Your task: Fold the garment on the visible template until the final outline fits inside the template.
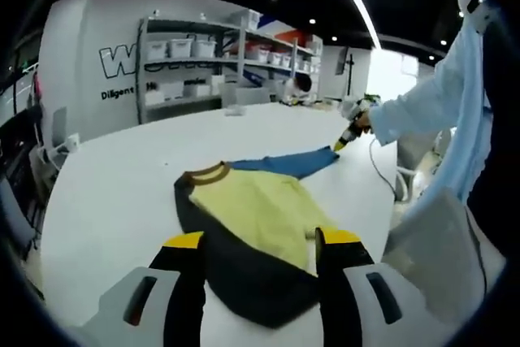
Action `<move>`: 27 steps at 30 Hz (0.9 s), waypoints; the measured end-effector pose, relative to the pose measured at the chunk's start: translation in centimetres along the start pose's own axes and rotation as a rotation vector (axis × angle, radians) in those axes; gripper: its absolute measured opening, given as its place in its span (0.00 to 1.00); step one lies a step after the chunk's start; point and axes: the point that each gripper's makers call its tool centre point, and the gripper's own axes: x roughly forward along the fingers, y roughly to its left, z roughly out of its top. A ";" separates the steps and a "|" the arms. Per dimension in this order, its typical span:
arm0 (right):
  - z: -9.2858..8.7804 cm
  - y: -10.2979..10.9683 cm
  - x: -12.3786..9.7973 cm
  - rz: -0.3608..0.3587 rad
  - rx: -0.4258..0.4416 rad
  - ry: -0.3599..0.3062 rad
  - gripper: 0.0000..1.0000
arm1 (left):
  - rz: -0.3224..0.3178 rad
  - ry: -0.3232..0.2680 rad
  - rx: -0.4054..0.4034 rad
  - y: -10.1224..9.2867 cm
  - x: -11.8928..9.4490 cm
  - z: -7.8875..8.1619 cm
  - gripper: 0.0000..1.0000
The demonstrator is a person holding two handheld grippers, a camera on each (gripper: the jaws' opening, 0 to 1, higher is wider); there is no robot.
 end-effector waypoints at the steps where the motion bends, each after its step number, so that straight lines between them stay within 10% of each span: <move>1: 0.0 -0.1 0.1 -0.002 0.011 -0.007 0.23 | 0.002 0.005 0.000 0.0 0.0 -0.1 0.52; 9: -0.4 0.3 0.9 -0.022 0.012 -0.015 0.00 | 0.011 0.021 -0.006 0.1 -0.1 -0.3 0.52; 16: 1.7 0.1 -0.5 -0.069 -0.095 -0.071 0.00 | 0.013 0.014 -0.004 0.0 0.0 0.0 0.53; 27: 3.6 5.5 0.2 0.016 -0.230 -0.094 0.00 | 0.011 0.024 -0.007 -0.2 -0.1 -0.5 0.53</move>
